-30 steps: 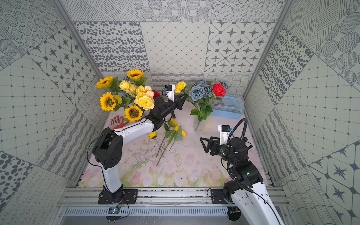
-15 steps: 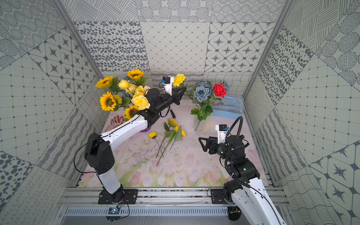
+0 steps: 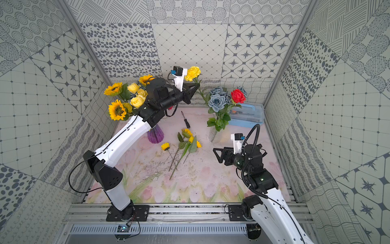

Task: Pick out yellow flowers from the vase
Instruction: Pick up the flower from the vase.

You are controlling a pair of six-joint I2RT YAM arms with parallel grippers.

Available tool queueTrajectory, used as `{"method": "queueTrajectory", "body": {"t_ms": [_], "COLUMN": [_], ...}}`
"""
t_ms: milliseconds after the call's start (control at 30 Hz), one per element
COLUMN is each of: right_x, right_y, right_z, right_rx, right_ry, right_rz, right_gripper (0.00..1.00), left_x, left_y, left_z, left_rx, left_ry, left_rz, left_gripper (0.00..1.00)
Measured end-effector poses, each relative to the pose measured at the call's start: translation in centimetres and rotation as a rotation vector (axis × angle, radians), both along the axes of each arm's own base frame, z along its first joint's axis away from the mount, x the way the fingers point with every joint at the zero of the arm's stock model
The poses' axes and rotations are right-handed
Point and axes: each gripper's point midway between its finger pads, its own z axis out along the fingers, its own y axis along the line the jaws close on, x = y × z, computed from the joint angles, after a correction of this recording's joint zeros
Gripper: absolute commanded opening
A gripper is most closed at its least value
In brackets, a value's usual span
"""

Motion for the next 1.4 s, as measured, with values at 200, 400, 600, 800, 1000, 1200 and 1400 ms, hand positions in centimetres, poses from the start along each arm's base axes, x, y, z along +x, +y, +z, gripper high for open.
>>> {"method": "queueTrajectory", "body": {"t_ms": [200,400,600,800,1000,1200,1400], "right_x": [0.1,0.1,-0.2,-1.8,-2.4,-0.7,0.4], "right_y": [0.3,0.5,1.9,5.3,7.5,8.5,9.6], "right_z": [-0.3,-0.6,-0.7,3.3,8.0,6.9,5.3], "right_rx": [-0.001,-0.011,0.004,0.062,0.124,0.108,0.087], "right_ry": [0.013,0.016,0.027,-0.051,-0.177,-0.159,-0.124], "right_rz": [0.012,0.031,0.11,0.267,0.34,0.324,0.332], "right_gripper": [0.82,0.82,0.82,0.82,0.82,0.82,0.69], "left_x": [-0.4,-1.8,-3.7,-5.5,-7.0,-8.9,-10.6], "left_y": [1.2,2.4,2.8,1.7,-0.2,-0.8,-0.9], "left_z": [0.1,2.5,1.9,-1.0,-6.6,-9.7,-8.3], "left_rx": [0.108,0.166,0.216,0.249,0.255,0.213,0.142], "left_ry": [0.036,0.026,0.079,0.202,0.422,0.591,0.623], "left_rz": [0.039,0.045,-0.01,-0.137,-0.281,-0.373,-0.45], "left_gripper": [0.0,0.0,0.0,0.0,0.0,0.0,0.0]}}
